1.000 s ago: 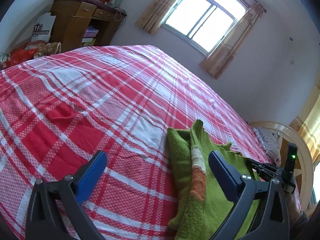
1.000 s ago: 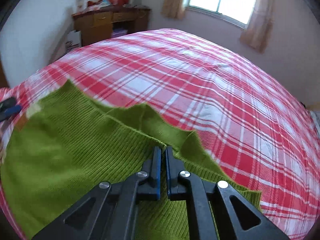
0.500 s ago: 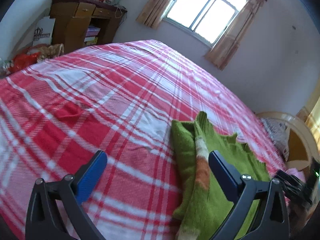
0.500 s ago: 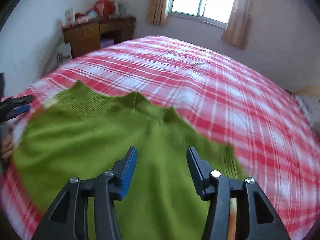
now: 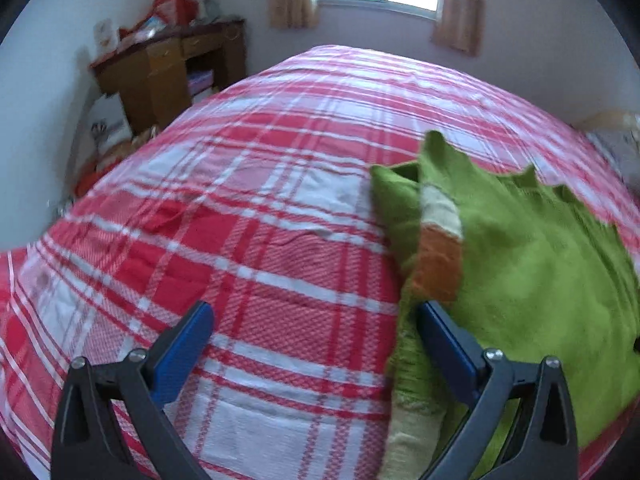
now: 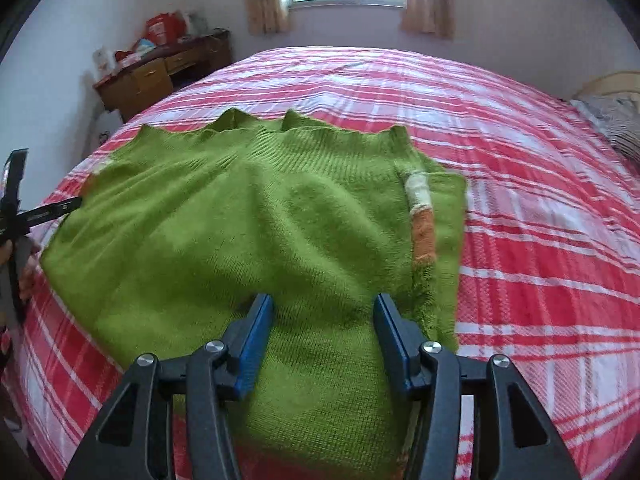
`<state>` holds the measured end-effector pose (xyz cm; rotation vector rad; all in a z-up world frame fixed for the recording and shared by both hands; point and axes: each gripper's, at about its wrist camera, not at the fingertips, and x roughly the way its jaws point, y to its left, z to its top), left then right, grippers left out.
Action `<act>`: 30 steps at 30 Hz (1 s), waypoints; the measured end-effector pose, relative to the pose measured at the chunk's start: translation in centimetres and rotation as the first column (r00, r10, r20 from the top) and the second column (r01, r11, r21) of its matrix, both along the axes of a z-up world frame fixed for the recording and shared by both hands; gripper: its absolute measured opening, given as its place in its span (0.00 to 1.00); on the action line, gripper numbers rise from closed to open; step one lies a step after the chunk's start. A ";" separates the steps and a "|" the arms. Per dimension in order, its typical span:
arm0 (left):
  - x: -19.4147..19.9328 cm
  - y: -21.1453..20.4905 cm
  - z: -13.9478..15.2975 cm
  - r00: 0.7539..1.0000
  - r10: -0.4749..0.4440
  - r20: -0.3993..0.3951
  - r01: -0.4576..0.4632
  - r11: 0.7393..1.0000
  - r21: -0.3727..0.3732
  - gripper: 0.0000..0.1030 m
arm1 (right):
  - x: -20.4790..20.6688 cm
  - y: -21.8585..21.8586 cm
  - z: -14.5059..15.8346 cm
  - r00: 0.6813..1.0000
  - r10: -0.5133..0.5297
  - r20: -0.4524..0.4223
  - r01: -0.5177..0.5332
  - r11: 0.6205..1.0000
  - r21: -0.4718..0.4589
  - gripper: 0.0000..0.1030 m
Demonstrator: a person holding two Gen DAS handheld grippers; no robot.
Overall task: Fold small clothes
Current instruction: 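Move both tools to the folded sweater's side edge and grasp it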
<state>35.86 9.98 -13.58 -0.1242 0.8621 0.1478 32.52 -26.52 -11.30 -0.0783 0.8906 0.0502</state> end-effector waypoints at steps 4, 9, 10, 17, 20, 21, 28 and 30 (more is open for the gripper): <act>0.0 0.9 -0.5 0.999 0.039 -0.004 -0.039 0.999 -0.002 1.00 | -0.8 2.1 0.9 0.997 0.043 0.063 -0.039 0.997 -0.071 0.53; 0.4 0.1 -0.9 0.999 0.039 -0.023 -0.038 0.998 0.051 1.00 | 0.1 1.0 -0.7 1.000 -0.024 0.014 0.024 0.999 -0.022 0.56; 0.3 0.2 -0.8 0.999 0.039 -0.022 -0.038 0.998 0.045 1.00 | 0.0 1.3 -0.4 0.999 -0.033 0.021 0.034 0.999 -0.032 0.56; 0.2 0.0 -0.4 0.999 0.041 -0.020 -0.040 0.996 0.075 1.00 | -2.8 9.1 1.8 0.976 0.176 0.125 -0.162 0.981 -0.110 0.58; 0.2 0.0 -0.4 0.999 0.032 -0.026 -0.030 0.997 0.072 1.00 | -3.5 12.9 1.4 0.954 0.276 0.120 -0.258 0.955 -0.147 0.58; 0.3 0.0 -0.5 0.999 0.028 -0.031 -0.026 0.997 0.074 1.00 | -3.7 14.1 1.1 0.945 0.305 0.115 -0.286 0.945 -0.159 0.58; 0.7 0.3 -0.5 0.999 0.004 -0.043 -0.001 0.997 0.080 1.00 | -4.4 21.0 -1.2 0.888 0.452 0.085 -0.418 0.871 -0.258 0.58; 0.7 0.4 -0.5 0.999 0.001 -0.044 0.003 0.997 0.075 1.00 | -4.7 22.3 -1.6 0.878 0.471 0.085 -0.434 0.858 -0.276 0.58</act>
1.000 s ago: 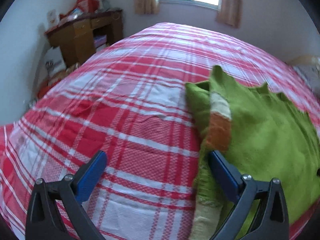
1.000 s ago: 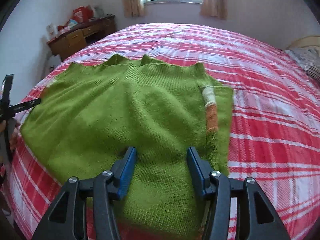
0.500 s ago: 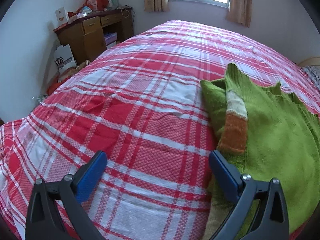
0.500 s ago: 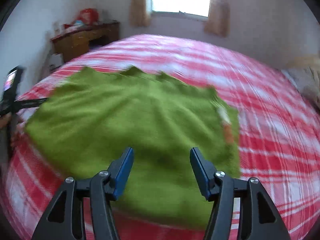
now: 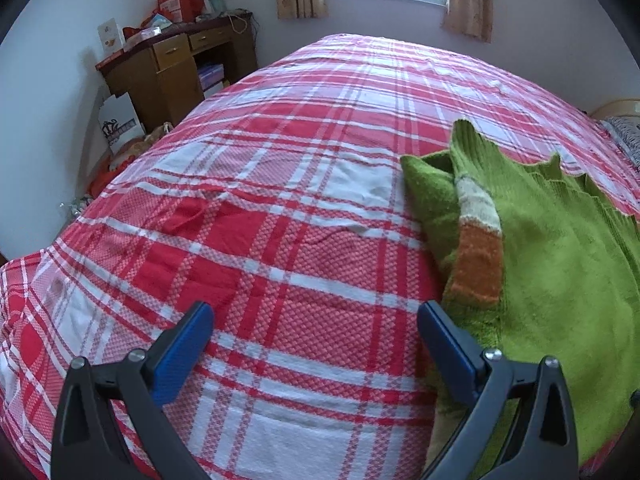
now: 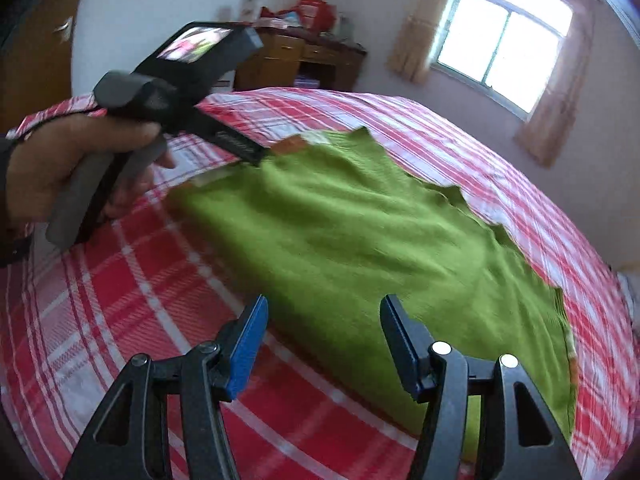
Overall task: Fold small clothes
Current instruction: 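Move both tools to the folded sweater's side edge and grasp it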
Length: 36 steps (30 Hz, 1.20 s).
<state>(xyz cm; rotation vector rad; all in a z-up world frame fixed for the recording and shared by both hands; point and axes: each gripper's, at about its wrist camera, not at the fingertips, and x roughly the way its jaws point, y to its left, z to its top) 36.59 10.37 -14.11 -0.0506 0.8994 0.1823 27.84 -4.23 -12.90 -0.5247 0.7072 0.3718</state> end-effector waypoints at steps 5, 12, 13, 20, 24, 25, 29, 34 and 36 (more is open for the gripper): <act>-0.2 -0.1 0.2 1.000 -0.017 0.011 0.017 1.000 0.011 1.00 | 0.1 1.9 -1.1 0.999 0.033 0.002 -0.033 0.999 -0.023 0.58; -0.3 0.6 0.6 1.000 -0.020 0.022 0.020 1.000 0.011 1.00 | -0.2 3.9 -1.7 0.998 0.063 0.031 -0.060 0.996 -0.070 0.58; -0.3 0.7 0.7 1.000 -0.017 0.025 0.017 1.000 0.012 1.00 | -0.2 4.3 -1.8 0.997 0.070 0.037 -0.067 0.995 -0.080 0.58; -0.3 2.0 2.2 0.995 -0.028 0.091 0.036 0.996 -0.086 1.00 | 0.0 6.3 -2.0 0.994 0.091 0.060 -0.083 0.990 -0.116 0.58; 0.5 1.5 2.8 0.989 -0.095 0.115 0.113 0.980 -0.163 1.00 | 0.4 7.4 -2.4 0.992 0.093 0.082 -0.080 0.986 -0.146 0.58; 0.7 1.2 2.9 0.986 -0.117 0.122 0.137 0.975 -0.173 1.00 | 0.5 7.7 -2.5 0.992 0.094 0.087 -0.080 0.985 -0.155 0.58; 2.5 -0.3 2.8 0.972 -0.196 0.129 0.219 0.957 -0.190 0.90 | 0.7 8.5 -2.6 0.990 0.098 0.104 -0.079 0.981 -0.177 0.58; 5.9 -1.6 2.0 0.958 -0.279 0.073 0.288 0.921 -0.260 0.71 | 1.3 9.8 -3.0 0.986 0.113 0.124 -0.084 0.972 -0.220 0.58; 6.8 -1.7 1.4 0.958 -0.284 0.049 0.286 0.914 -0.288 0.68 | 1.4 10.3 -3.1 0.984 0.120 0.134 -0.086 0.968 -0.236 0.58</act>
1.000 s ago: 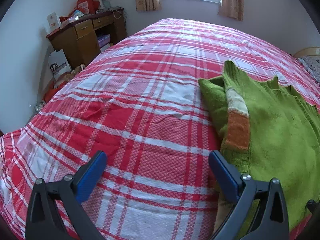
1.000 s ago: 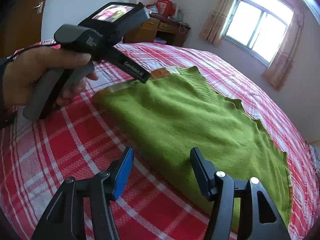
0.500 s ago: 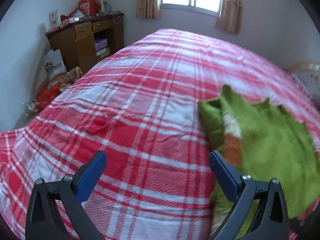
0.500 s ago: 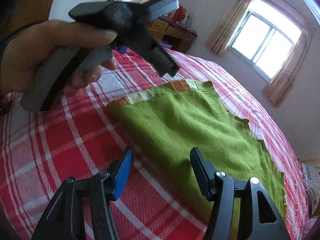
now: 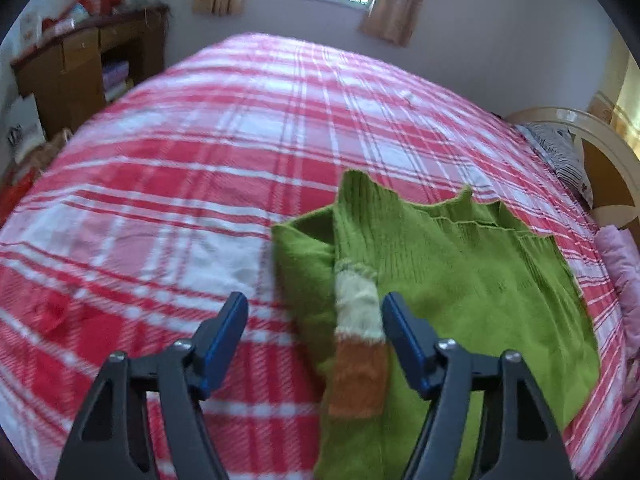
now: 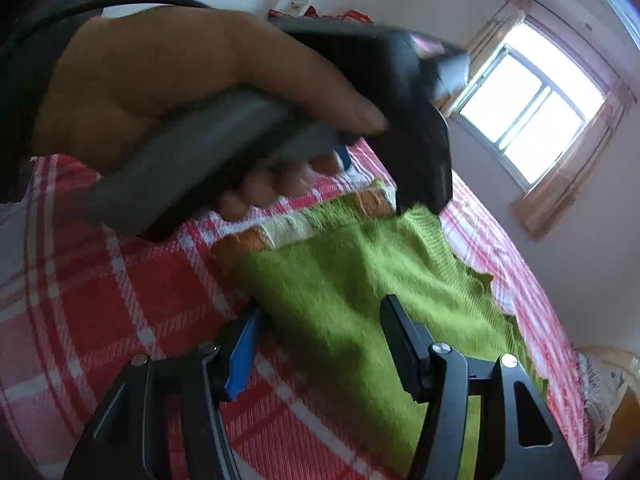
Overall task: Fold small clothes
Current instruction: 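Move both tools to the folded sweater's side edge and grasp it, then lift the side edge with both tools and fold it over the other half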
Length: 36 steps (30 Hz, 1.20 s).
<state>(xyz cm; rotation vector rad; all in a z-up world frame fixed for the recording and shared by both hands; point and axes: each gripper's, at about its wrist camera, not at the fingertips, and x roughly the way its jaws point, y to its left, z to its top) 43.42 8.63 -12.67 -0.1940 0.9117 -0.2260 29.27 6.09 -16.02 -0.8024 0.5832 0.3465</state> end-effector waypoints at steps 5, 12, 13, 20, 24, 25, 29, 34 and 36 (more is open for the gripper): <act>1.6 -0.2 -0.7 0.999 -0.021 -0.037 0.019 0.998 -0.054 0.67 | 0.6 0.8 -0.3 1.000 0.015 0.010 -0.014 1.000 -0.019 0.55; 1.7 -0.1 -0.9 0.998 -0.059 -0.024 0.055 0.991 -0.120 0.19 | -0.7 2.4 -1.1 0.996 0.086 0.008 -0.085 0.994 -0.073 0.16; 1.6 0.1 -0.9 0.998 -0.057 -0.029 0.053 0.990 -0.132 0.17 | -0.8 2.5 -1.2 0.996 0.087 0.010 -0.086 0.993 -0.077 0.14; 1.5 1.5 0.7 0.998 -0.037 -0.051 0.023 0.967 -0.253 0.12 | -1.1 0.2 1.7 0.998 0.069 0.001 -0.069 0.992 0.102 0.07; 1.2 1.0 2.7 0.999 -0.048 -0.025 0.038 0.952 -0.303 0.12 | -1.4 -1.9 3.5 0.999 0.040 0.003 -0.040 0.980 0.196 0.06; 1.0 0.8 3.2 0.999 -0.048 -0.017 0.040 0.951 -0.307 0.12 | -1.4 -2.4 3.8 0.999 0.035 0.004 -0.035 0.976 0.213 0.06; 0.8 -0.6 4.8 0.999 -0.046 0.008 0.046 0.952 -0.301 0.12 | -0.8 -5.5 5.5 1.000 -0.010 -0.023 0.017 0.942 0.336 0.06; 0.7 -2.1 6.3 0.999 -0.042 0.029 0.049 0.951 -0.306 0.11 | -1.4 -9.3 7.7 0.997 -0.052 -0.056 0.072 0.878 0.473 0.06; 0.7 -2.8 7.0 0.998 -0.046 0.042 0.057 0.952 -0.302 0.11 | -1.3 -10.8 8.3 0.996 -0.060 -0.059 0.082 0.857 0.508 0.06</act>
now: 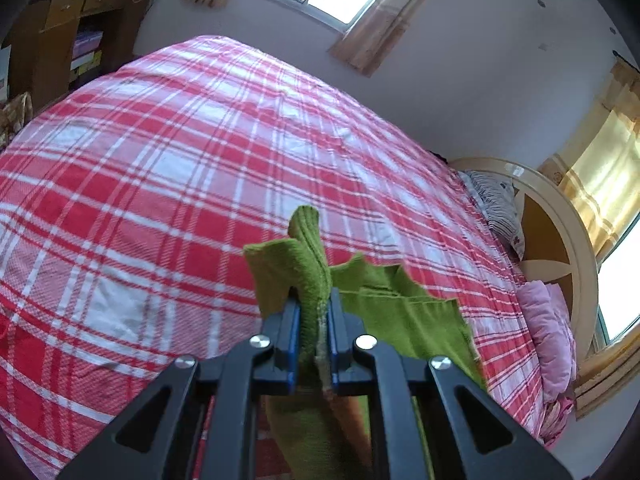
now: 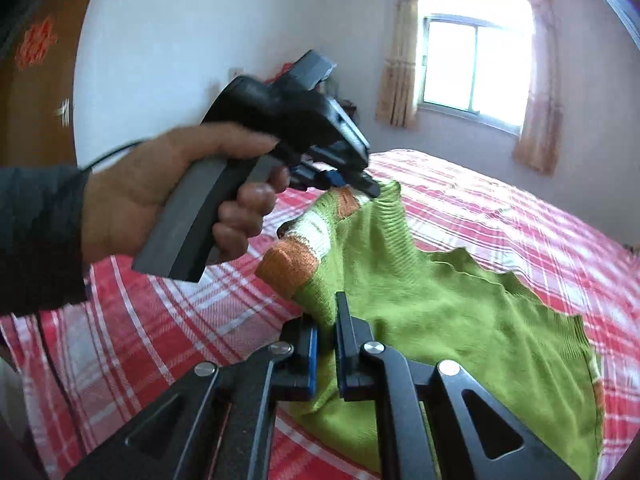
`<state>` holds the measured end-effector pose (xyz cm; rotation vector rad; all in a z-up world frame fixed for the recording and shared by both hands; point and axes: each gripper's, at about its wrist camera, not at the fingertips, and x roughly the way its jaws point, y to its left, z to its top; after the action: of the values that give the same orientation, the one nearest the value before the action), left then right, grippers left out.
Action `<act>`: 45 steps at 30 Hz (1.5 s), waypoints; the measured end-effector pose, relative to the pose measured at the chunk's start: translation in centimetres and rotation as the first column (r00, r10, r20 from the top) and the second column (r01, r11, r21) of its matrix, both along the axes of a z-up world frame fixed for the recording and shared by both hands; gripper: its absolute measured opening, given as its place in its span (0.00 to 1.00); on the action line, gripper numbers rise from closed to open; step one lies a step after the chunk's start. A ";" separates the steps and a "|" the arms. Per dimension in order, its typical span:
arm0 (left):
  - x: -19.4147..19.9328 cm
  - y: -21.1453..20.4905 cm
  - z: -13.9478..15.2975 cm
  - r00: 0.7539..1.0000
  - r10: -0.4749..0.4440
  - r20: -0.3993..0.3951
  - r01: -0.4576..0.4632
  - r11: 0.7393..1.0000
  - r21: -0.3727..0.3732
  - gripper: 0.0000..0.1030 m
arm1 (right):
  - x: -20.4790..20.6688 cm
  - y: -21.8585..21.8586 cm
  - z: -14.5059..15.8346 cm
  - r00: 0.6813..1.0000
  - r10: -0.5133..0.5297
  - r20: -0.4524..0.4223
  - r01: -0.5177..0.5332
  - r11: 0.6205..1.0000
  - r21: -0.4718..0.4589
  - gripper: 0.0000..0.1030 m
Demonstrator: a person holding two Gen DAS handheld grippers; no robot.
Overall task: Fold small clothes
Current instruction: 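Lift the side edge with both tools and fold it over the other half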
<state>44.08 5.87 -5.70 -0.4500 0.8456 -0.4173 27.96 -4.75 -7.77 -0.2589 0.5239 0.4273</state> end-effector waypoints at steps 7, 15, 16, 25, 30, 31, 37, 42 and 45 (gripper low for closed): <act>0.4 -3.8 1.8 0.998 -0.044 0.036 0.044 0.999 0.012 0.11 | -0.1 -5.3 2.2 0.999 -0.050 -0.021 0.052 0.990 0.128 0.06; 0.5 -9.4 3.1 0.992 -0.112 0.065 0.110 0.993 0.034 0.11 | -0.2 -10.5 3.0 0.995 -0.091 -0.045 0.099 0.967 0.235 0.06; 0.6 -10.1 3.2 0.990 -0.123 0.065 0.121 0.992 0.035 0.11 | -0.4 -10.7 3.0 0.995 -0.094 -0.044 0.102 0.966 0.240 0.06; 0.5 -16.4 3.5 0.973 -0.220 0.066 0.216 0.975 0.061 0.11 | -1.7 -15.3 3.2 0.987 -0.149 -0.055 0.159 0.939 0.304 0.06; 0.3 -20.4 2.8 0.958 -0.281 0.060 0.275 0.957 0.093 0.11 | -2.7 -18.1 3.1 0.978 -0.196 -0.072 0.209 0.922 0.327 0.06; 0.3 -21.0 2.5 0.955 -0.291 0.056 0.285 0.954 0.093 0.11 | -2.9 -18.6 3.1 0.977 -0.202 -0.076 0.215 0.919 0.330 0.06; 0.3 -24.6 1.2 0.938 -0.345 0.029 0.340 0.933 0.115 0.11 | -3.7 -20.9 2.1 0.964 -0.245 -0.102 0.265 0.907 0.328 0.06; 0.0 -27.0 0.6 0.927 -0.375 0.022 0.369 0.919 0.137 0.11 | -4.4 -23.1 1.1 0.950 -0.280 -0.138 0.311 0.884 0.349 0.06; -0.3 -28.6 0.0 0.918 -0.395 0.020 0.387 0.908 0.160 0.11 | -5.0 -24.1 0.1 0.940 -0.297 -0.168 0.339 0.869 0.361 0.06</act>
<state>43.75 -22.72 -5.67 -0.1213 0.9110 -0.7261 22.97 -28.84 -7.66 0.2331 0.5648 0.2134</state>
